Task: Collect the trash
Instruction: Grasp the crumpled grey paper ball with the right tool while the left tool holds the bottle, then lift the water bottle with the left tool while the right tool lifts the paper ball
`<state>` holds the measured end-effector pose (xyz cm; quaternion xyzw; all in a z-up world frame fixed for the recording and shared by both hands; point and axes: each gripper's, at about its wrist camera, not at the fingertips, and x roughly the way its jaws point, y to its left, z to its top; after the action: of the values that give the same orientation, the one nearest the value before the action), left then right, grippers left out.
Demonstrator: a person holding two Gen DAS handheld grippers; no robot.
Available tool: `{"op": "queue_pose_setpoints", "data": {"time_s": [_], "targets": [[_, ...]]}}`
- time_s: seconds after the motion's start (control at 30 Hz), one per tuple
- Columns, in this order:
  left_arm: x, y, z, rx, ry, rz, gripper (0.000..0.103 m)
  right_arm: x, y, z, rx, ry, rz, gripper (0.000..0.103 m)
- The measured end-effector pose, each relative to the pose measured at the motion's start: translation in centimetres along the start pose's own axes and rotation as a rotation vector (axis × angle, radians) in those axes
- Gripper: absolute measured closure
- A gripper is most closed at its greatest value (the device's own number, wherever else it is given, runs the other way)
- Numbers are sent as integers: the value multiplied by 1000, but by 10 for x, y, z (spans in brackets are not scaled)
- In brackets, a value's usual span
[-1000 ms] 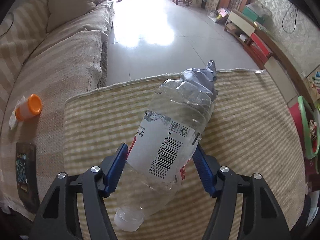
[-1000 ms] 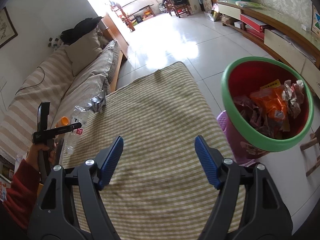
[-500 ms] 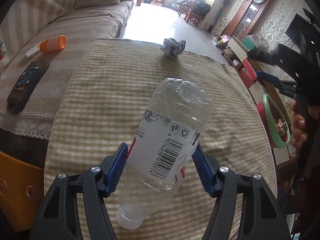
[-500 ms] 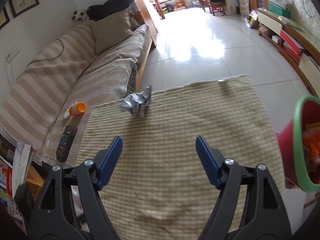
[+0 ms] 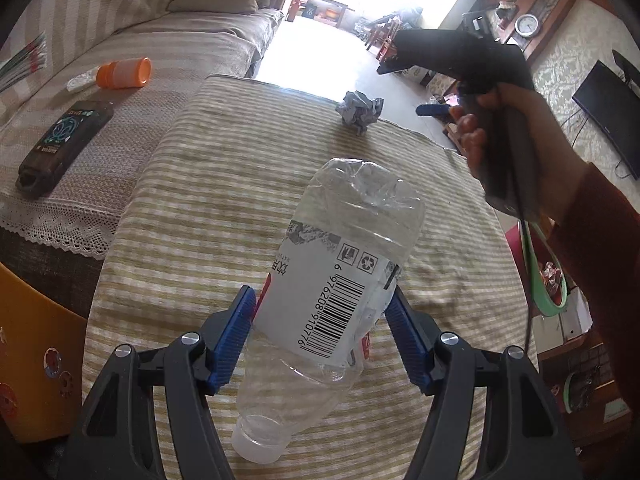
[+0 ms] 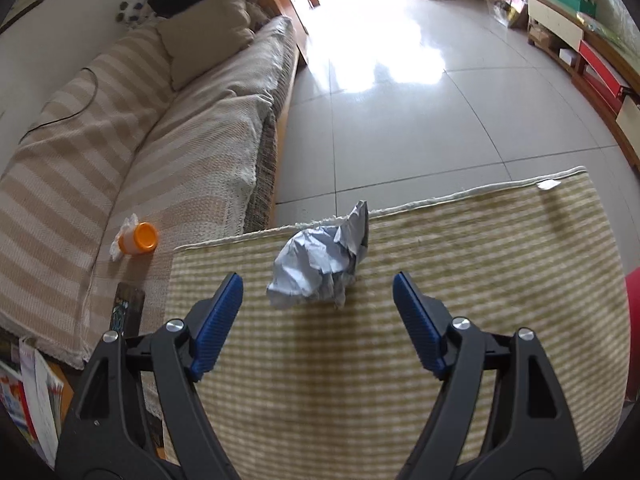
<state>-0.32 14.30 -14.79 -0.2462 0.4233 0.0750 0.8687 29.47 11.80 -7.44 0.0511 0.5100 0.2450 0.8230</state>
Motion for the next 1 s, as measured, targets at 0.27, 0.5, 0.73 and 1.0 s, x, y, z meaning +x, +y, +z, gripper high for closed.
{"op": "queue_pose_setpoints", "data": {"time_s": [0.27,0.5,0.73,1.0], "targets": [[-1,10,3,-27,-13,-22,40,53,7,14,37,93,-50,28],[1,16,4,-44,-12,-24,40,70,12,15,25,126,-66,44],[3,19,3,-45,-5,4,41,42,7,5,19,97,13,56],[5,18,2,-46,5,12,41,-6,3,-28,-100,92,-9,56]]}}
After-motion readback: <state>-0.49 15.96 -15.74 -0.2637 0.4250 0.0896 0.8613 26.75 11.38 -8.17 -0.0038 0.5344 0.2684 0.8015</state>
